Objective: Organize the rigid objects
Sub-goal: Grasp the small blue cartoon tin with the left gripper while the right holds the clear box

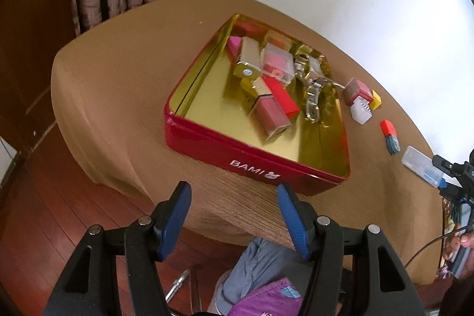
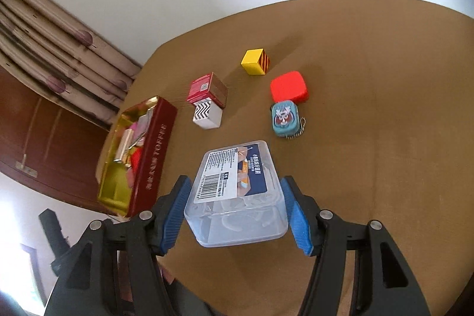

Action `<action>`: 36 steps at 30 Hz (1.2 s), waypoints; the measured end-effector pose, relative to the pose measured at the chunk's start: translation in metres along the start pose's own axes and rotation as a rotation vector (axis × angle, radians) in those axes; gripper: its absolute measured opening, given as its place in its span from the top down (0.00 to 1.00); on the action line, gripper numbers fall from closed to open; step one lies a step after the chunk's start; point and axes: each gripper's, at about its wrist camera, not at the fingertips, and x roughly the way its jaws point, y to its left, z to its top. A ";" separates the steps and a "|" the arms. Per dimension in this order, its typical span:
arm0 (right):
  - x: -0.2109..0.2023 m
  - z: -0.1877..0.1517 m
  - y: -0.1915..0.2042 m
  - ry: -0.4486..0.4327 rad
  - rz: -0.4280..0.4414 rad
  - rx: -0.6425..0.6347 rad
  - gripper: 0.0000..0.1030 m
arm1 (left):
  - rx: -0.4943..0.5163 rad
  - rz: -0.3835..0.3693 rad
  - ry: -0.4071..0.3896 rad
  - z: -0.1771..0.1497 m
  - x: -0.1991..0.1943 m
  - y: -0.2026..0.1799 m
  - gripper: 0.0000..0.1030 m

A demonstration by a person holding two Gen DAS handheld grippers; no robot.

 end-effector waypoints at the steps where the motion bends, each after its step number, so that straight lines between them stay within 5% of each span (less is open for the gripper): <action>1: -0.003 -0.003 -0.002 -0.004 0.000 0.005 0.43 | 0.010 -0.023 -0.013 0.000 -0.003 -0.005 0.40; 9: -0.036 -0.011 -0.050 -0.079 -0.062 0.053 0.43 | 0.253 -0.257 0.011 -0.001 -0.005 -0.100 0.37; 11: -0.042 -0.012 -0.063 -0.102 -0.067 0.071 0.43 | 0.342 -0.303 0.040 0.004 0.007 -0.142 0.35; 15: -0.059 -0.013 -0.090 -0.157 -0.117 0.064 0.43 | 0.368 -0.395 0.143 0.028 0.043 -0.208 0.34; 23: -0.067 -0.014 -0.135 -0.203 -0.080 0.104 0.43 | 0.350 -0.327 0.277 0.060 0.128 -0.307 0.34; 29: -0.063 -0.011 -0.157 -0.204 -0.038 0.123 0.43 | 0.334 -0.232 0.339 0.065 0.172 -0.333 0.34; 36: -0.053 -0.012 -0.170 -0.199 0.001 0.141 0.43 | 0.369 -0.177 0.310 0.061 0.182 -0.344 0.34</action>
